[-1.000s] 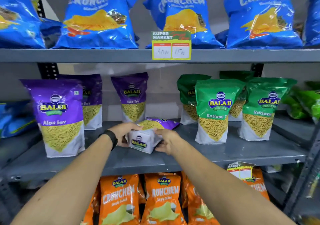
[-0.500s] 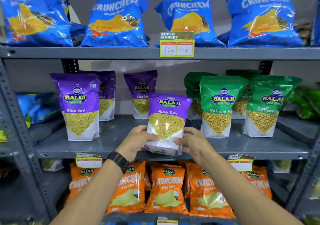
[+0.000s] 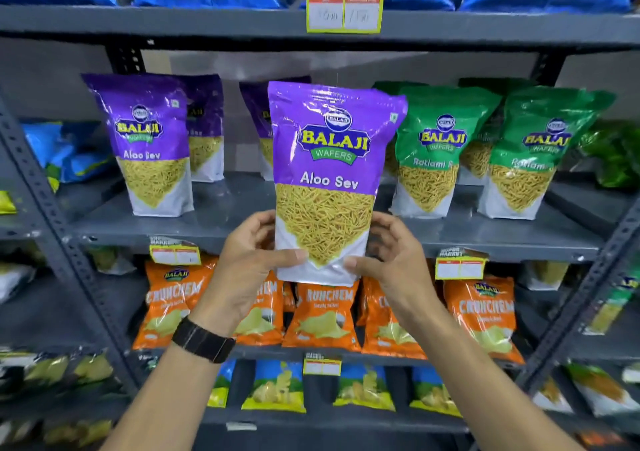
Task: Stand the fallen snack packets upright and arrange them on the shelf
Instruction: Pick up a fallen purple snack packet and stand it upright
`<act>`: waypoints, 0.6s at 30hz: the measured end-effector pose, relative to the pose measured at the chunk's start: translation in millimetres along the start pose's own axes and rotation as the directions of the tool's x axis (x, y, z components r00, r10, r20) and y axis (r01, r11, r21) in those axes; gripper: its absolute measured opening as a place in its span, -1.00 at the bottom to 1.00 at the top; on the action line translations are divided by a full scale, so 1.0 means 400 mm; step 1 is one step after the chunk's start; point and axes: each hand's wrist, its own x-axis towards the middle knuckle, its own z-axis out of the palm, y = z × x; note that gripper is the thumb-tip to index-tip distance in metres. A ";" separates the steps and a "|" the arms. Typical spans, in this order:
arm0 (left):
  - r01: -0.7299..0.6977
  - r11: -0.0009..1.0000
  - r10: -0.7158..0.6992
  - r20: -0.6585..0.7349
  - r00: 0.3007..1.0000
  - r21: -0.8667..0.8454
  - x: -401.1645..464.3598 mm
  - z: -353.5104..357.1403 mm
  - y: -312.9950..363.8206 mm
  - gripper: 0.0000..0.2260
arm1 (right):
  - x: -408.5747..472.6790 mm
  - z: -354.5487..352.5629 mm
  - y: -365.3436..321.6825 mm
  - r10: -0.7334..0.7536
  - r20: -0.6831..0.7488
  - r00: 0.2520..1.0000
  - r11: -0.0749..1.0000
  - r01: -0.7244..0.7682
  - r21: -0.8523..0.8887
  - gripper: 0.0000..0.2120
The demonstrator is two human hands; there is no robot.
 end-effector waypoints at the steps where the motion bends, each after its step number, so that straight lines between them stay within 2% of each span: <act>1: -0.007 1.000 0.008 -0.002 1.000 0.007 -0.009 0.000 0.004 -0.42 | -0.005 -0.002 -0.002 -0.005 0.005 1.000 1.000 0.005 0.004 -0.34; 4: -0.015 0.999 0.016 -0.010 1.000 0.035 -0.016 -0.004 0.002 -0.33 | -0.009 -0.004 -0.003 -0.016 0.012 1.000 1.000 0.016 0.011 -0.34; 10: -0.027 0.995 0.030 -0.028 0.999 0.098 0.042 -0.005 -0.001 -0.40 | 0.047 0.005 0.001 -0.035 0.011 0.999 0.999 0.036 -0.041 -0.38; 18: -0.103 0.954 0.122 -0.052 0.991 0.283 0.297 -0.028 -0.044 -0.43 | 0.306 0.076 0.057 -0.103 -0.054 0.993 0.956 0.083 -0.281 -0.36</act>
